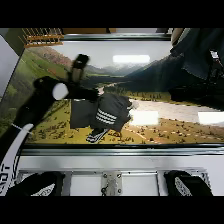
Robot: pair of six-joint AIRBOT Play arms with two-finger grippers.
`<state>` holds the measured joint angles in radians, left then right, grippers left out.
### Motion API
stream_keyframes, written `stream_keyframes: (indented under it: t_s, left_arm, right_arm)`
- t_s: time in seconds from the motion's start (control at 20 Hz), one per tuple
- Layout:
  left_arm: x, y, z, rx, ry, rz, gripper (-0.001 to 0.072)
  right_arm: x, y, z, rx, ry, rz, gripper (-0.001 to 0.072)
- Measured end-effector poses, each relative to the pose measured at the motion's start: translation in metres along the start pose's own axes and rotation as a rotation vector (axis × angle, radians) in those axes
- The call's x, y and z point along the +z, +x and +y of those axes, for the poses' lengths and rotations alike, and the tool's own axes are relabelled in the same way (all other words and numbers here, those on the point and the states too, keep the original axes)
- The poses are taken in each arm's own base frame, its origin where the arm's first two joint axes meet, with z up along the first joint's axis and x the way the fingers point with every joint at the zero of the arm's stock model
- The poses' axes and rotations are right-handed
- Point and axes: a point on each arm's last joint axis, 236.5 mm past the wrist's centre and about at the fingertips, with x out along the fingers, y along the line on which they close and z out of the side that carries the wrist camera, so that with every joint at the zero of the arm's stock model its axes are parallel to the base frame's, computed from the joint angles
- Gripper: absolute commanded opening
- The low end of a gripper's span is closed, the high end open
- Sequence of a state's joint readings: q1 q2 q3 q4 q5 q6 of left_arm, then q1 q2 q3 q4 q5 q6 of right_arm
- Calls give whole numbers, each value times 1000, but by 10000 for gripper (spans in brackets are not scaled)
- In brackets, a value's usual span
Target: Fold the clothes and pants, and hang the long-sleeved shirts on hangers.
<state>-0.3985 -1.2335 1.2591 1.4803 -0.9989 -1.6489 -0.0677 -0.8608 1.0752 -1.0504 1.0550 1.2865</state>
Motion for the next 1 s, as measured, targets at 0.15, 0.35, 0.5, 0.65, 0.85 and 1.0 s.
stream_keyframes:
  t_s: [0.15,0.35,0.5,0.65,0.85,1.0]
  left_arm:
    - [-27,19,64,-30,-224,77,622]
    - [-59,46,115,-74,-418,122,622]
    - [-70,65,165,-37,-552,104,622]
    - [-82,86,197,-25,-637,135,622]
    - [-92,118,202,-66,-653,230,622]
    - [-93,137,196,-95,-641,283,622]
  right_arm:
    - [0,0,0,0,0,0,25]
    - [-4,0,1,5,0,15,25]
    - [-8,0,2,10,0,34,25]
    - [-11,0,3,14,1,48,25]
    - [-14,2,3,16,8,60,25]
    - [-16,5,1,17,30,72,25]
